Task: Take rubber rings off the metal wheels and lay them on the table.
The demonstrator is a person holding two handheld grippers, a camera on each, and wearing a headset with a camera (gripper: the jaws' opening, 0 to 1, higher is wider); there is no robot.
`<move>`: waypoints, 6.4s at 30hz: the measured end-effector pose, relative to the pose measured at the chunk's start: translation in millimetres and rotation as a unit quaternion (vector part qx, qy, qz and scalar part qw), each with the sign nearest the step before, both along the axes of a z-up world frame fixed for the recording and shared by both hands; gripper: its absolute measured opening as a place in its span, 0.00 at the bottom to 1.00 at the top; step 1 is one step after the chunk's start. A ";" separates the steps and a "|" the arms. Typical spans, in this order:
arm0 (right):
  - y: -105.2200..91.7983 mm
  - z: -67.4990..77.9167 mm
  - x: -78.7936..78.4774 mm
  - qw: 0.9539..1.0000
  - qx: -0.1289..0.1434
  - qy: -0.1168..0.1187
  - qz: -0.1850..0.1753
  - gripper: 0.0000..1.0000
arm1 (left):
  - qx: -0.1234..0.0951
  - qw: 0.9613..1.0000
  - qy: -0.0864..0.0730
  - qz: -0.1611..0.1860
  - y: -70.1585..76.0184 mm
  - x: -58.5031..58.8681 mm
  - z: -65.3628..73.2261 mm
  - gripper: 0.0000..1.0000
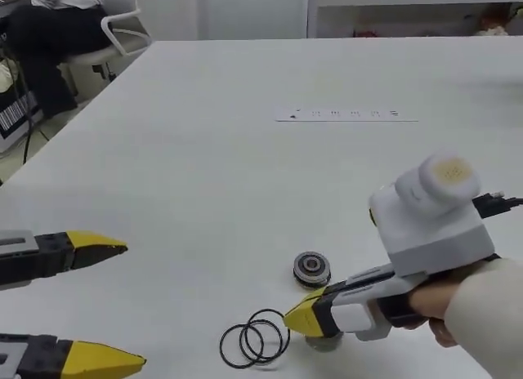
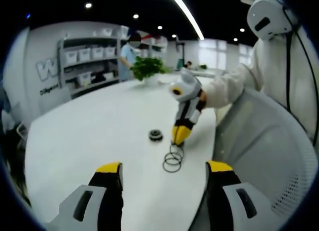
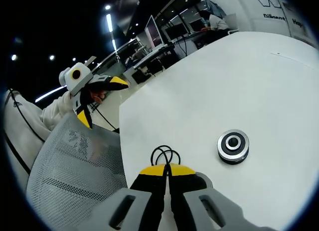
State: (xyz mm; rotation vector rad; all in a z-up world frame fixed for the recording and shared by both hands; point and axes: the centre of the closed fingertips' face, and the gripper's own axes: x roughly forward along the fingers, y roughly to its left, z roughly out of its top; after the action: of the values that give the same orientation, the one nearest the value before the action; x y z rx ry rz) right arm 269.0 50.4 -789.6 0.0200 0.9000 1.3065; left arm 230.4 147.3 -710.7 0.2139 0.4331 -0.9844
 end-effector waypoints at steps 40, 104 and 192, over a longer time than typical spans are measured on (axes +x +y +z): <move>-7.3 8.2 23.1 0.999 0.006 -0.048 -0.023 0.08 | -0.001 1.000 -0.007 0.001 -2.2 3.6 8.1 0.69; -58.1 0.0 72.0 0.992 0.004 -0.095 -0.084 0.18 | 0.021 0.989 -0.027 -0.141 -130.9 117.9 -2.4 0.61; -46.7 -21.5 77.7 0.982 -0.030 -0.182 -0.039 0.01 | 0.003 0.996 0.000 -0.085 -139.4 127.4 -80.9 0.14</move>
State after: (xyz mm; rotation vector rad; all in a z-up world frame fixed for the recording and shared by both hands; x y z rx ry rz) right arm 346.7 3.7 -811.1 -0.2227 0.6170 1.1610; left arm 357.8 7.8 -791.6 0.2596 0.4232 -1.1500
